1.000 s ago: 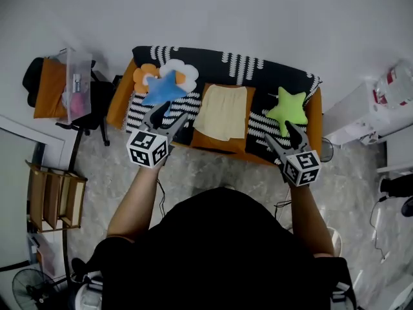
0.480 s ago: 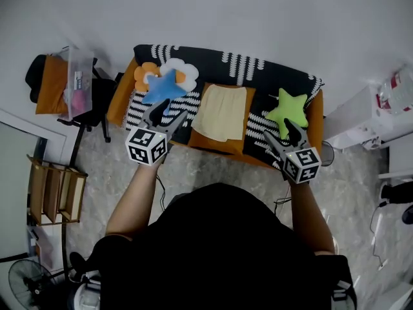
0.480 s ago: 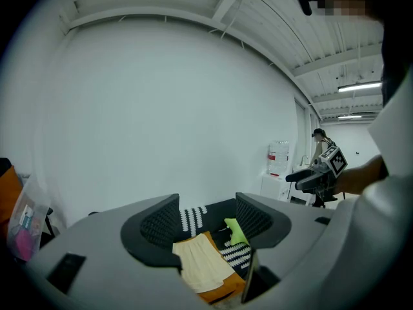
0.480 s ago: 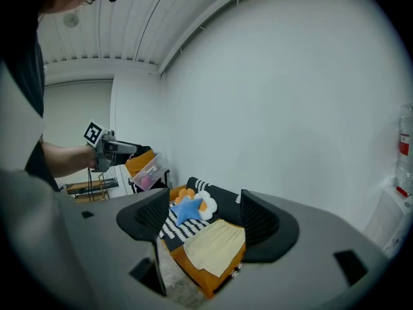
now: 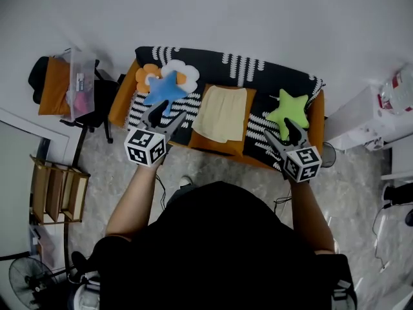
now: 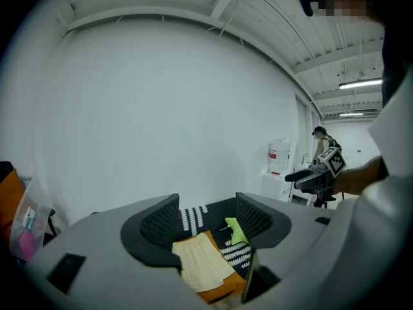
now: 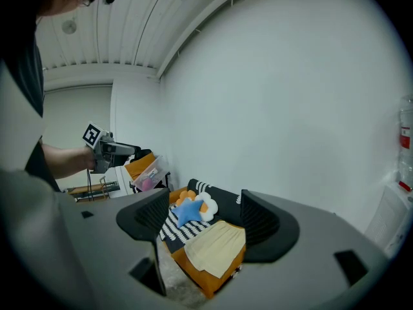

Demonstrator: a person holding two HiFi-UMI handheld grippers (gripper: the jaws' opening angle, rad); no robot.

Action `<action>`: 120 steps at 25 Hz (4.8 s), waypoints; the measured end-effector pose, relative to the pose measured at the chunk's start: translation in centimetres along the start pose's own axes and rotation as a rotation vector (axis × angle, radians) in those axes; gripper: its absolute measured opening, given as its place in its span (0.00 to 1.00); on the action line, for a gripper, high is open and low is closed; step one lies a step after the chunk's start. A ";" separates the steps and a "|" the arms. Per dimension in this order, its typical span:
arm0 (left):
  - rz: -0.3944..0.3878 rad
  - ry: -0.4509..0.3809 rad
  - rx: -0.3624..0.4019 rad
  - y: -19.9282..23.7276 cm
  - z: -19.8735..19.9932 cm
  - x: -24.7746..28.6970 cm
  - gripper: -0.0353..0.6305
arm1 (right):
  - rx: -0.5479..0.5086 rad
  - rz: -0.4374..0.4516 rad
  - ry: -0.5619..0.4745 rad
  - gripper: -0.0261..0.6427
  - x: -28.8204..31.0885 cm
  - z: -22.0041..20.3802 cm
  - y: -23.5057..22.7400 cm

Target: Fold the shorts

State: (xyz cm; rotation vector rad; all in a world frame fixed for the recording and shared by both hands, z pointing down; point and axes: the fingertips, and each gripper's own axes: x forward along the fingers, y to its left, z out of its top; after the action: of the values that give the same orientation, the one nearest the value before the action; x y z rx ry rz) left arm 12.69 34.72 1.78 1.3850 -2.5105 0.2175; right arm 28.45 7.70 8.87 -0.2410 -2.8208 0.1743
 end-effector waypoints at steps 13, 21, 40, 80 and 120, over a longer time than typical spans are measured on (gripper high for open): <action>-0.028 -0.008 -0.008 0.1 -0.1 1.2 0.50 | 0.005 -0.040 -0.001 0.58 -0.1 -0.1 -1.0; -0.035 -0.023 -0.020 3.1 0.0 2.0 0.50 | -0.018 -0.063 0.007 0.58 2.0 1.0 -0.9; -0.156 -0.011 -0.034 14.0 0.2 8.8 0.50 | 0.035 -0.191 0.048 0.59 10.5 2.0 -0.1; -0.506 0.085 0.013 29.6 -0.2 20.3 0.50 | 0.201 -0.546 0.110 0.61 22.2 1.3 4.4; -0.759 0.361 0.268 12.3 -7.6 43.9 0.52 | 0.631 -0.569 0.363 0.61 20.2 -24.9 -10.6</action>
State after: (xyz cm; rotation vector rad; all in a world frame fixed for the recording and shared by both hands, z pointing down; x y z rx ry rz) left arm -18.92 7.83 22.26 2.0658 -1.5750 0.5883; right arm 15.62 3.37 39.79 0.5964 -2.2216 0.7697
